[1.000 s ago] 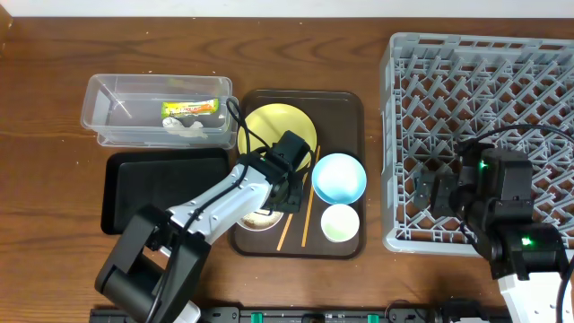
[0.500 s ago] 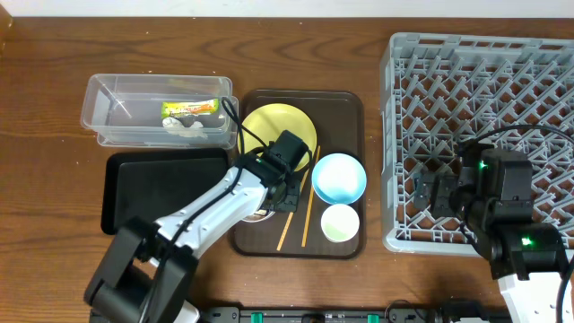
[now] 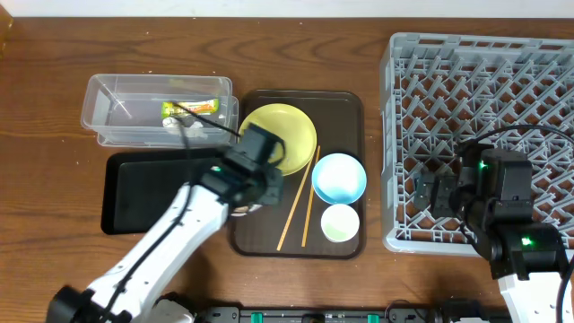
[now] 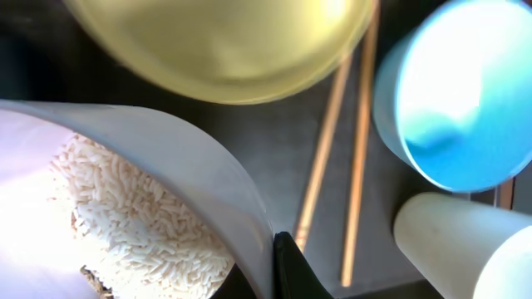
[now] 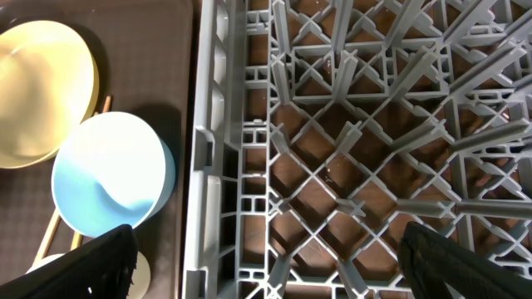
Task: Sort waste into correct bins and load items into the dishwasher rack
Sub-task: 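Tip the rice bowl over the black tray to pour out the rice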
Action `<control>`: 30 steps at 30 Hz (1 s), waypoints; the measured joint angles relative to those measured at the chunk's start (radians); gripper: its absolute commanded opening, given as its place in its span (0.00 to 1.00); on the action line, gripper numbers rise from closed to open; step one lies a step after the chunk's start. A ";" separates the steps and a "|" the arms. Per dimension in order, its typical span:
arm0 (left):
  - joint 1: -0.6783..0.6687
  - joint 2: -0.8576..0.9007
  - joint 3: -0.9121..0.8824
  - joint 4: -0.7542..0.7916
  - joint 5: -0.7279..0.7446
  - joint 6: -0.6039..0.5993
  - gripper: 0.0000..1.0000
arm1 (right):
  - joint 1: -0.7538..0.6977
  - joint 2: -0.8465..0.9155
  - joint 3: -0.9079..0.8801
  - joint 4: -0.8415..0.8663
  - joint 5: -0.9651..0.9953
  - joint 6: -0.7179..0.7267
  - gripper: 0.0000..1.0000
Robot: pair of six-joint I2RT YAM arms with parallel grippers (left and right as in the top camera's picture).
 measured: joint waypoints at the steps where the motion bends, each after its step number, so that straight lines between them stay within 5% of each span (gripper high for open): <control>1: 0.033 -0.011 0.000 -0.002 0.014 0.013 0.06 | 0.000 0.000 0.000 0.000 0.000 0.000 0.99; 9: 0.354 -0.026 0.000 -0.016 0.273 0.145 0.06 | 0.000 0.000 0.000 -0.002 0.000 0.000 0.99; 19: 0.745 0.016 -0.047 -0.043 0.810 0.391 0.06 | 0.000 0.000 0.000 -0.008 0.000 0.000 0.99; 30: 0.972 0.246 -0.083 -0.043 1.195 0.487 0.06 | 0.000 0.000 0.000 -0.018 0.000 0.000 0.99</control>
